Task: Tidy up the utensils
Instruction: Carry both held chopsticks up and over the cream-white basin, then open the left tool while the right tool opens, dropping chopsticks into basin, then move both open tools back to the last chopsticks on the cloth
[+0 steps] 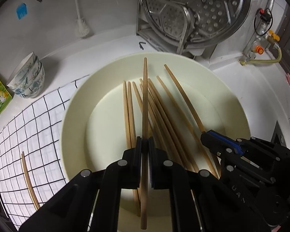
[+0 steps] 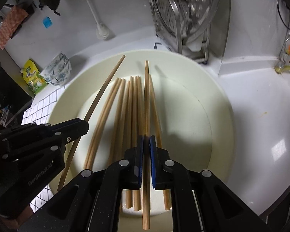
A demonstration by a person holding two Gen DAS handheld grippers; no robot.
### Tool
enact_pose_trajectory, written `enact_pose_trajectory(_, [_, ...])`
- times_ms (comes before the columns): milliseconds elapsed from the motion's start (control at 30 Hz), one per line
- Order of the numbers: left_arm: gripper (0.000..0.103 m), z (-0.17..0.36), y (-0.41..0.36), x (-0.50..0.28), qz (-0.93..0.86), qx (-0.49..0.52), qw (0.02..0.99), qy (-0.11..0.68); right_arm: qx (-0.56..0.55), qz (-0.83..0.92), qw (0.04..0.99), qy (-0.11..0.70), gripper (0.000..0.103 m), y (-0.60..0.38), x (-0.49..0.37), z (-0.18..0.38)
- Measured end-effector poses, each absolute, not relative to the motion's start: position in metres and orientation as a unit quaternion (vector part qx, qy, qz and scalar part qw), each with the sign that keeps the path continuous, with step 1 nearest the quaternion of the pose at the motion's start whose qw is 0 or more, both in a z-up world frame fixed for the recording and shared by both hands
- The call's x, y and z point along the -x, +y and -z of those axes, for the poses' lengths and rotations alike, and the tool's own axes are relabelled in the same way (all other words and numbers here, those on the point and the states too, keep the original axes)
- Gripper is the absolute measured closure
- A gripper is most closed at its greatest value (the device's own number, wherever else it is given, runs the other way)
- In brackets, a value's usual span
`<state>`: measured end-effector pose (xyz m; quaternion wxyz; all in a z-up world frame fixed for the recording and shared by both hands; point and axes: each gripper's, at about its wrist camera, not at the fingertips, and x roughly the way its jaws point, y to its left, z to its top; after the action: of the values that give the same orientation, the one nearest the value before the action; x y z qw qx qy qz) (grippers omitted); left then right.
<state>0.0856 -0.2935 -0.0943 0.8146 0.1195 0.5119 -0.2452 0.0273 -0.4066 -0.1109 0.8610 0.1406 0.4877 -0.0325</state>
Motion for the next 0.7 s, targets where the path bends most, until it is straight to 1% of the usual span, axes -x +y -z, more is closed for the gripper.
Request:
enact_pose_trajectory(200, [0.095, 0.099, -0.293, -0.088, 0.237, -0.124, 0.813, 0.517, -0.147, 0.029, 0.857, 0.492, 0.096, -0.411, -0.028, 0.119])
enact_pose_trajectory(233, [0.094, 0.098, -0.292, -0.088, 0.234, -0.122, 0.814, 0.518, -0.149, 0.029, 0.858, 0.492, 0.096, -0.411, -0.028, 0.119])
enact_pose_trajectory(267, [0.087, 0.097, -0.290, -0.088, 0.231, -0.120, 0.815, 0.517, -0.150, 0.031, 0.859, 0.489, 0.095, -0.412, -0.027, 0.118])
enact_pose_trajectory(300, [0.083, 0.095, -0.289, -0.089, 0.230, -0.118, 0.817, 0.516, -0.151, 0.034, 0.860, 0.486, 0.092, -0.414, -0.026, 0.117])
enact_pose_trajectory(367, [0.063, 0.091, -0.283, -0.089, 0.222, -0.114, 0.824, 0.509, -0.150, 0.038, 0.864, 0.480, 0.090, -0.416, -0.023, 0.113])
enact_pose_trajectory(433, [0.056, 0.085, -0.277, -0.089, 0.215, -0.107, 0.830, 0.503, -0.147, 0.039, 0.867, 0.474, 0.088, -0.416, -0.020, 0.108])
enact_pose_trajectory(533, [0.056, 0.078, -0.268, -0.090, 0.209, -0.099, 0.835, 0.500, -0.143, 0.041, 0.870, 0.470, 0.085, -0.415, -0.017, 0.103])
enact_pose_trajectory(700, [0.055, 0.066, -0.254, -0.085, 0.206, -0.092, 0.841, 0.491, -0.142, 0.041, 0.872, 0.467, 0.084, -0.407, -0.010, 0.097])
